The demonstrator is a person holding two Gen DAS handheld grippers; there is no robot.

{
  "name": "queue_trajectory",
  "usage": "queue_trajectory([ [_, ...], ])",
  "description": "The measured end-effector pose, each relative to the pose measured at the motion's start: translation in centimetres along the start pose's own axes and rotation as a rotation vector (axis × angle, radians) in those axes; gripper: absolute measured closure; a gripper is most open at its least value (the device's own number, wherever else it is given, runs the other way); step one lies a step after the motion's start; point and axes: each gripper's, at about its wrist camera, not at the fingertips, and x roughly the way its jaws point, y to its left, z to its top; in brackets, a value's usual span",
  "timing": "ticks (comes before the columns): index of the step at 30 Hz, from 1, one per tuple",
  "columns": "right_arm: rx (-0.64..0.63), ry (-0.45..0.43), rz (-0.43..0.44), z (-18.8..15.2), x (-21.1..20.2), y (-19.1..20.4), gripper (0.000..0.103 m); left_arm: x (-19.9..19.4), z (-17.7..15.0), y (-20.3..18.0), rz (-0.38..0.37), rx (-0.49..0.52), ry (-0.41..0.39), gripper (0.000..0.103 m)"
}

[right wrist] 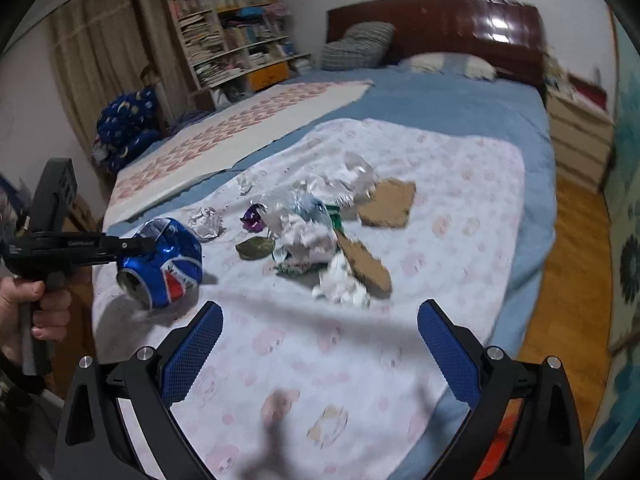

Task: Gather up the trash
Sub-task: 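Grasp crumpled white paper with the right tool while the left tool holds the can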

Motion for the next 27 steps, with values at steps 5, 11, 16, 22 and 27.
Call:
queue_trajectory([
  [5,-0.106,-0.032,0.038,2.4,1.1,1.1,0.015,-0.3,0.0,-0.2,-0.022,-0.029,-0.012,0.095],
  [11,-0.338,0.088,-0.018,5.8,7.4,3.7,0.025,-1.7,0.0,0.5,-0.081,-0.061,-0.033,0.095],
  [16,-0.324,0.186,-0.022,5.9,11.8,3.4,0.055,-2.0,0.1,0.5,-0.093,-0.065,-0.044,0.095],
  [22,-0.25,0.156,0.047,6.6,11.9,3.2,0.068,-3.1,0.5,0.6,-0.117,-0.074,-0.074,0.095],
  [27,-0.226,0.153,0.092,6.7,10.5,3.2,0.071,-4.3,0.9,1.7,-0.102,-0.104,-0.118,0.097],
])
